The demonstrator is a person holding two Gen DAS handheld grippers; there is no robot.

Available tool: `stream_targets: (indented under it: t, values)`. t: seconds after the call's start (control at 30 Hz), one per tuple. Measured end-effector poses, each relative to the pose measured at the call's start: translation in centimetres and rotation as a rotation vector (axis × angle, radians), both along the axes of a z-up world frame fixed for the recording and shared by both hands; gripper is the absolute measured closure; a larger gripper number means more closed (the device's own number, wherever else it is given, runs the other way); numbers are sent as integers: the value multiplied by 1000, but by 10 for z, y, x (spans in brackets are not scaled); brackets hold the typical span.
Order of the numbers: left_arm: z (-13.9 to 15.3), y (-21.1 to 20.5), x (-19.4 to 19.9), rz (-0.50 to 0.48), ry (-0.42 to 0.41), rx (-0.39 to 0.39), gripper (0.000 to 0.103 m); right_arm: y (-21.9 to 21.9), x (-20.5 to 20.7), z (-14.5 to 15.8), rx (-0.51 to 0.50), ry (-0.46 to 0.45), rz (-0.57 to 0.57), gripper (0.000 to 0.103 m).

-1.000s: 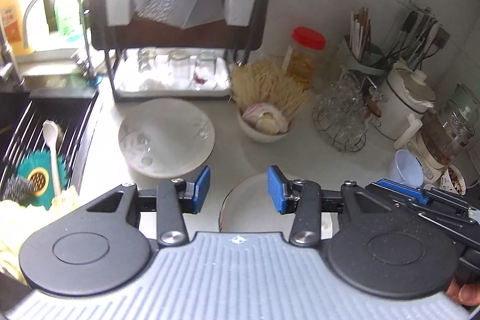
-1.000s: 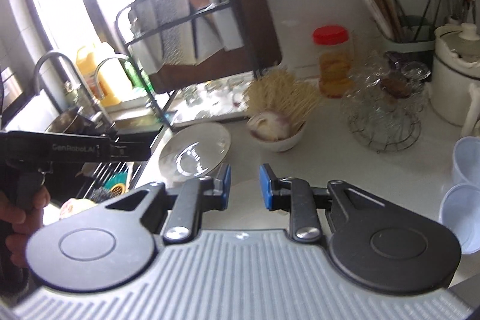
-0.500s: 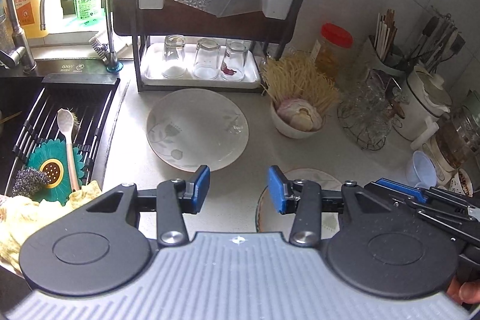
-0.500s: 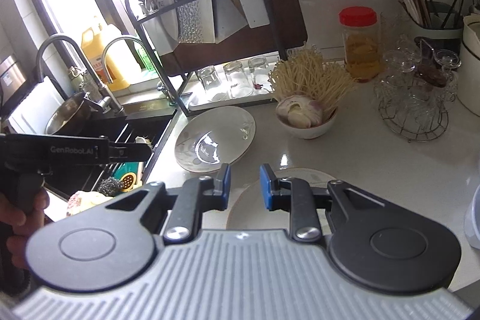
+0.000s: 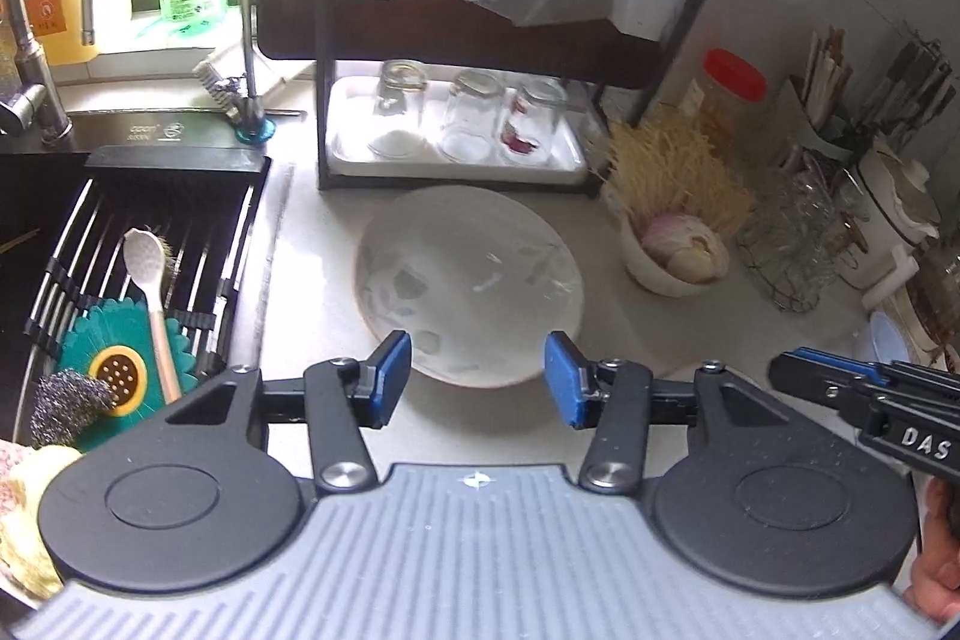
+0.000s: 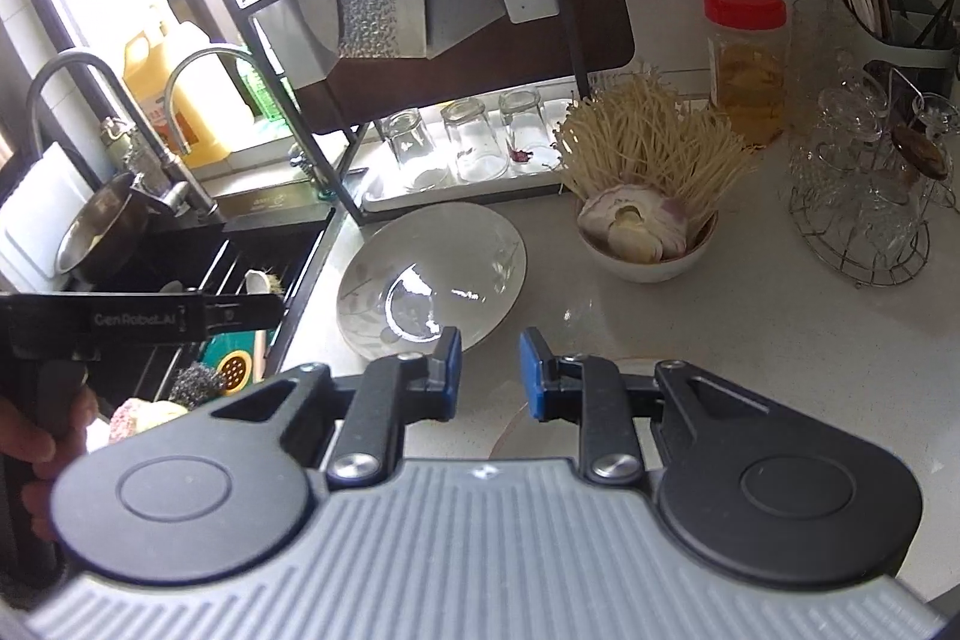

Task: Organize plates and bowls
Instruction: 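Move both grippers to the second white bowl below the dish rack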

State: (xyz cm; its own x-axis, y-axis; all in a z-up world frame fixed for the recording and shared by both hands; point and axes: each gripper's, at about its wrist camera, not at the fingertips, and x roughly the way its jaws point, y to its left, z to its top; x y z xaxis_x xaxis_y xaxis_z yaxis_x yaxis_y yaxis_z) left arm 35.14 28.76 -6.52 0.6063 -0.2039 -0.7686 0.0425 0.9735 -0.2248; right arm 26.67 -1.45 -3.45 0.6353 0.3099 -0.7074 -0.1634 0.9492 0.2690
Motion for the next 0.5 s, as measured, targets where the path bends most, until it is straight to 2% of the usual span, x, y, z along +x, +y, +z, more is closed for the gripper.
stream_targets:
  t: [0.23,0.43,0.47,0.5]
  values:
    - [-12,45,26,9,9,1,47,18,28,-7,-7,29,-14,77]
    - [-34,70,48,4,59,-14,45,33,51,-24,-5,89,-25,77]
    - [-38,72,52,3,70,-19,44,35,54,-28,-5,102,-27,73]
    - [-43,73,55,0,80,-26,43,37,58,-32,-4,112,-33,60]
